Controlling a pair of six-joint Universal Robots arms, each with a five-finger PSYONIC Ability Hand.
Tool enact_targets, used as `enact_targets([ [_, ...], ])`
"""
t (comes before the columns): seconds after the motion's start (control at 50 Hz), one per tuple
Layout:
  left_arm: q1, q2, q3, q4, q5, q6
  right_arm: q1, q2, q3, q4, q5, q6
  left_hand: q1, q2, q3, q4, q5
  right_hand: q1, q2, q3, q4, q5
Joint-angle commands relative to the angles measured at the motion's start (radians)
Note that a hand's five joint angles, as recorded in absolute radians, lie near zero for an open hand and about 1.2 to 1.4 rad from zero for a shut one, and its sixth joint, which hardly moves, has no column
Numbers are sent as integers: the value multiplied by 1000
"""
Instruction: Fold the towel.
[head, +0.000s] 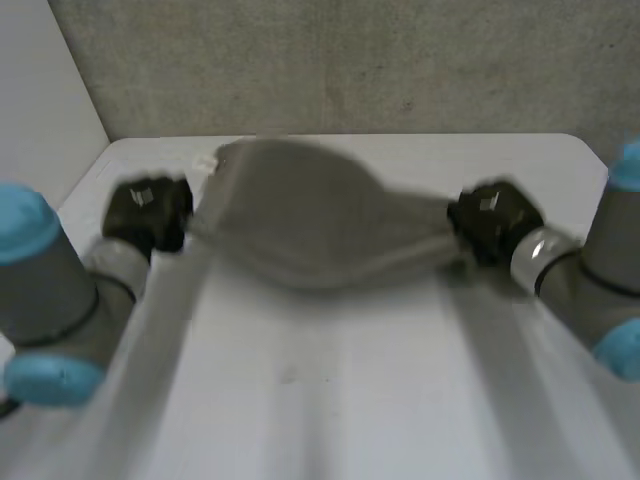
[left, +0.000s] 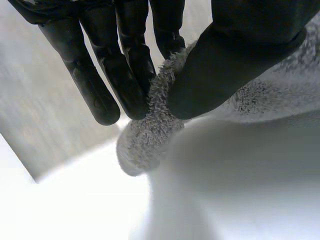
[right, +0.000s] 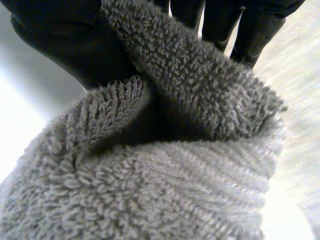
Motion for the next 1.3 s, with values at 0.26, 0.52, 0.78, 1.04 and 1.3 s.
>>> enact_targets([
  [0.26,16,128,-215,4,5,84,-106,-132,180,24,7,124,253,178,180,179,226,-1215,-1040,-1040,-1043,-1035],
  [0.52,51,207,-251,3,10,79,-275,-178,229,187,-79,239,253,178,180,179,226,-1214,-1039,-1039,-1042,-1034],
  [0.78,68,207,-273,4,10,81,-373,-128,164,291,-251,268,253,178,180,179,226,-1011,-836,-837,-839,-831],
  [1.04,79,209,-270,6,11,82,-374,26,81,362,-259,420,253,178,180,179,226,-823,-648,-648,-651,-643],
  [1.3,110,209,-256,6,11,84,-365,59,36,383,-291,477,253,178,180,179,226,6,182,181,179,186],
])
